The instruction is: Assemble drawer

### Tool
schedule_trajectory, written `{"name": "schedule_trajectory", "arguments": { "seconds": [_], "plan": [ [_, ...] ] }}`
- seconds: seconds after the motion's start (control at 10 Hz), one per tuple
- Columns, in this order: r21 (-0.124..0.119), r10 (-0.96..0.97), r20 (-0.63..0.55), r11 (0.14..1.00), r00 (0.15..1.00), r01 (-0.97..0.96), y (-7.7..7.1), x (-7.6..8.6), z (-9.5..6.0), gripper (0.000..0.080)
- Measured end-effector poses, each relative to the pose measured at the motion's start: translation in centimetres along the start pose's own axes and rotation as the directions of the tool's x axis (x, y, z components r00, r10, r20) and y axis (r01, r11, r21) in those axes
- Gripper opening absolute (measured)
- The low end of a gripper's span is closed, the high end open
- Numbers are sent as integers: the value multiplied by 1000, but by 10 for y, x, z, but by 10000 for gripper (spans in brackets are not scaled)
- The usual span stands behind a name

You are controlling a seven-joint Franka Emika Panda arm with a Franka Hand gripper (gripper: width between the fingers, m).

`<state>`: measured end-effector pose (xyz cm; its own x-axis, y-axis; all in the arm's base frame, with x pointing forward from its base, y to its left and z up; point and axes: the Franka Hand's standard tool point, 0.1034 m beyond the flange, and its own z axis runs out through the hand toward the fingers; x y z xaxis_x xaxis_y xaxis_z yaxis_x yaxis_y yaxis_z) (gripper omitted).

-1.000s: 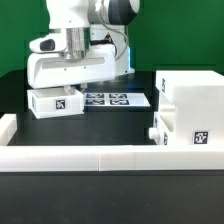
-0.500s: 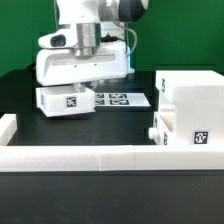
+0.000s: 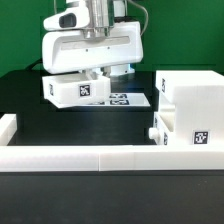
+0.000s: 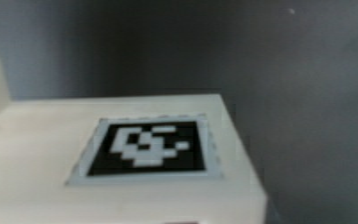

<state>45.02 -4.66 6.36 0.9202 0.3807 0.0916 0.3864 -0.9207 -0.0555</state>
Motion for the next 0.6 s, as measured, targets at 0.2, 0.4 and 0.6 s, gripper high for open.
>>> {"name": "schedule_trajectory", "arguments": {
  "seconds": [0.2,0.4,0.6],
  "plan": [
    [0,-29,0,1000,1000,29,0,-3,3,41],
    [-2,-162,2,987,987,162,1,-4,3,41],
    [2,-385,16,923,923,385,1,-3,4,41]
  ]
}}
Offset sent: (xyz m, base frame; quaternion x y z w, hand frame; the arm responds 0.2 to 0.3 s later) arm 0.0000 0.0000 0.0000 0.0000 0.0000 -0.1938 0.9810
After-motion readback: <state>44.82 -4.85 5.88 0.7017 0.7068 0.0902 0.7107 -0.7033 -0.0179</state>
